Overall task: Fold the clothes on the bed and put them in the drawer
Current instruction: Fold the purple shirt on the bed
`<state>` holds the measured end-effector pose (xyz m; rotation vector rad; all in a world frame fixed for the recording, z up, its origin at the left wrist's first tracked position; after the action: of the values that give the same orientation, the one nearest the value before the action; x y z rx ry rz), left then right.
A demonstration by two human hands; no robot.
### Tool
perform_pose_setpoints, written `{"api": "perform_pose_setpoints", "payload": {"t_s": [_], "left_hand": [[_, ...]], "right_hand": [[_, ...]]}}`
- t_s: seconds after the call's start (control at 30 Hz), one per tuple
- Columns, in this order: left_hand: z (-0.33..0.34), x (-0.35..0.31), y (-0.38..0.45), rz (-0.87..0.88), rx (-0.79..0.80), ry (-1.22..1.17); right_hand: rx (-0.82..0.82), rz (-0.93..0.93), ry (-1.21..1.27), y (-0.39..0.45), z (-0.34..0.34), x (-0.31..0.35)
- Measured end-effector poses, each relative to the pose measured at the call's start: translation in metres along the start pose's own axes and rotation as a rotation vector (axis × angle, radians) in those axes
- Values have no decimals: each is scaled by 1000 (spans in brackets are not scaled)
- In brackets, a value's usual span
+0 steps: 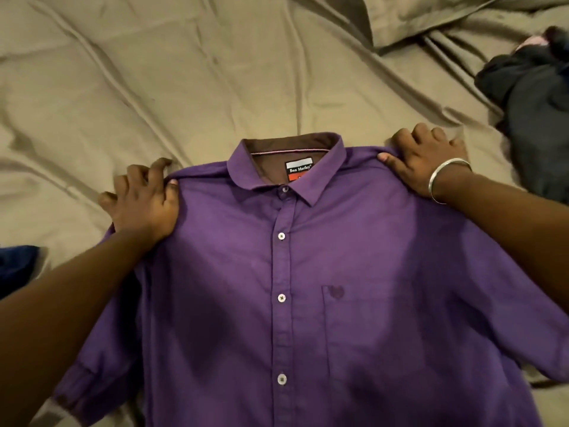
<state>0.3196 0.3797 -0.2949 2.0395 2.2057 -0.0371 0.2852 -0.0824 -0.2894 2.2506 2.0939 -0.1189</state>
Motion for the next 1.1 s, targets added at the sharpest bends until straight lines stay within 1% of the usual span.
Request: {"api": "perform_pose_setpoints", "payload": {"t_s": [0.07, 0.1, 0.17, 0.2, 0.23, 0.3, 0.33, 0.37, 0.4, 0.47, 0.53, 0.57, 0.63, 0.7, 0.73, 0.77, 0.83, 0.87, 0.93, 1.03, 1.1], "left_hand": [[-14, -12, -7, -18, 29, -21], [-22, -19, -16, -14, 4, -59], [-36, -43, -45, 55, -105, -153], [-42, -61, -63, 120, -137, -210], [-45, -75, -82, 190, -123, -262], [-45, -114, -118, 350, 1, -338], [-41, -130, -134, 407, 72, -339], [-36, -152, -148, 458, 124, -331], [-30, -165, -158, 488, 178, -305], [-18, -201, -174, 513, 298, -259], [-5, -218, -180, 500, 391, -211], [2, -223, -181, 492, 411, -196], [9, -227, -183, 476, 390, -167], [12, -229, -185, 480, 373, -131], [12, -229, -185, 478, 369, -126], [12, -230, -185, 475, 360, -127], [13, -231, -186, 469, 347, -114], [13, -231, -187, 466, 340, -107], [14, -232, -187, 471, 345, -99], [14, -232, -189, 480, 349, -94], [8, -235, -190, 492, 344, -119]], "right_hand": [[76, 61, 164, -7, -15, -3], [61, 97, 274, -17, -22, -5], [-53, 165, 412, -48, -37, -9], [-116, 205, 418, -72, -43, -16], [-166, 241, 391, -94, -44, -17], [-217, 382, 294, -145, -42, -30], [-216, 448, 242, -165, -35, -33], [-192, 501, 182, -183, -31, -42], [-146, 507, 148, -194, -21, -43], [-99, 468, 117, -212, -6, -61], [-162, 366, 106, -215, 7, -74], [-188, 343, 78, -213, 10, -83], [-194, 295, 11, -205, 15, -103], [-193, 184, 11, -195, 17, -122], [-185, 147, 67, -189, 15, -130], [-170, 149, 148, -183, 13, -137], [-172, 202, 296, -183, 10, -142], [-187, 213, 306, -188, 9, -140], [-179, 180, 257, -199, 7, -135], [-114, 118, 135, -203, 6, -149], [-192, 47, 45, -188, -1, -168]]}}
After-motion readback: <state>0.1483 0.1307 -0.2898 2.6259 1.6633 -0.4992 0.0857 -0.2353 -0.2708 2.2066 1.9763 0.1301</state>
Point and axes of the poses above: each hand's wrist, its own y-axis towards the middle knuckle, its own z-axis out of the palm, x = y × z, the point moved 1 cm from there along y, towards the middle knuckle, and after that the axes turned 1 degree about -y, right-handed, at the moved point
